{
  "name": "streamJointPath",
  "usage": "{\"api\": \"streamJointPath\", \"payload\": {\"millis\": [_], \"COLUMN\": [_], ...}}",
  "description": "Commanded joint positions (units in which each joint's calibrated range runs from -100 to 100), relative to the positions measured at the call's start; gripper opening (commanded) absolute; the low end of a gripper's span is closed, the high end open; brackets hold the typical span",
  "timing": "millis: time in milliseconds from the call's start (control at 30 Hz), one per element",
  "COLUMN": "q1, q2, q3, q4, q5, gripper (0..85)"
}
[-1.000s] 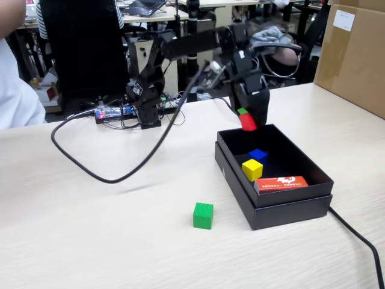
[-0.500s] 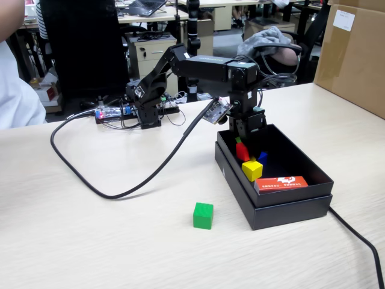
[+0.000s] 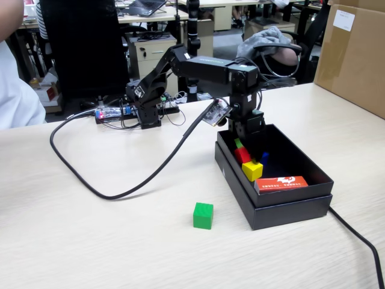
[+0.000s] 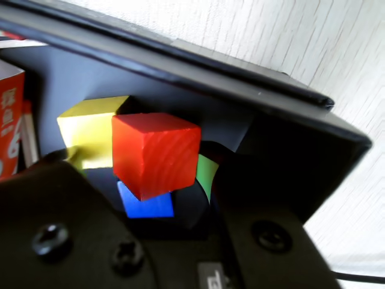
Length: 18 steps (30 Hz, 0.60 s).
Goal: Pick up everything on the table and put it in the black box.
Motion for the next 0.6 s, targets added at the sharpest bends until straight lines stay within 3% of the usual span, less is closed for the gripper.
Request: {"api": "streamJointPath", "payload": {"millis": [0,333,567], "q1": [0.0,-2.7,-6.6], "q2": [-6.6,-33.0,-49.7], "q3": [1.7,-1.6,-14.6], "q4": [-1.2,-1.2,-0.3], "q5": [-0.1,-0.5,-2.7], "gripper": [40.6,49.5,50.4]}}
